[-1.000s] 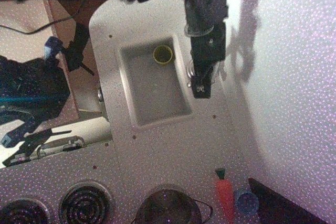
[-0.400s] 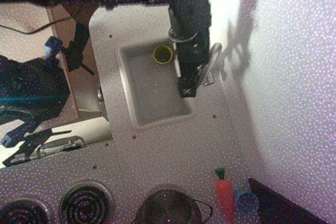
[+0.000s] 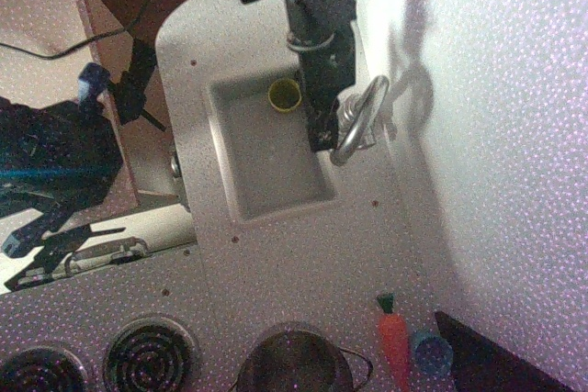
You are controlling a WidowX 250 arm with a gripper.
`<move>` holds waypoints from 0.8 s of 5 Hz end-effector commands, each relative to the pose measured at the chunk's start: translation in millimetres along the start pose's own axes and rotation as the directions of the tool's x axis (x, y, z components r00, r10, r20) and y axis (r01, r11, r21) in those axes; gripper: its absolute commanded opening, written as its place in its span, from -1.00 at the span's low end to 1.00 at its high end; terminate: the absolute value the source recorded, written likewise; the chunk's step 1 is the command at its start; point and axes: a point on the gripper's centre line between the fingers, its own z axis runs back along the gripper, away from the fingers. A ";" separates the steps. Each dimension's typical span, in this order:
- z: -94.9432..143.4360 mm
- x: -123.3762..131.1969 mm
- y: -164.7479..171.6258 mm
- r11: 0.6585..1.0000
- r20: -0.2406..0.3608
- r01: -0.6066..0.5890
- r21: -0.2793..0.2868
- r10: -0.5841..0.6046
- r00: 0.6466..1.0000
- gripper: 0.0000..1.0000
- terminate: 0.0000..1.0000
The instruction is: Turn faucet right
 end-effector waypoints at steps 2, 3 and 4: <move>4.7 6.7 -15.0 0.998 0.022 0.063 -0.003 -0.063 0.998 1.00 -1.00; 0.9 0.4 -19.5 0.996 -0.015 0.034 0.082 -0.033 0.999 1.00 -1.00; 2.6 25.0 -31.4 0.960 -0.054 -0.089 0.265 0.107 0.993 1.00 -1.00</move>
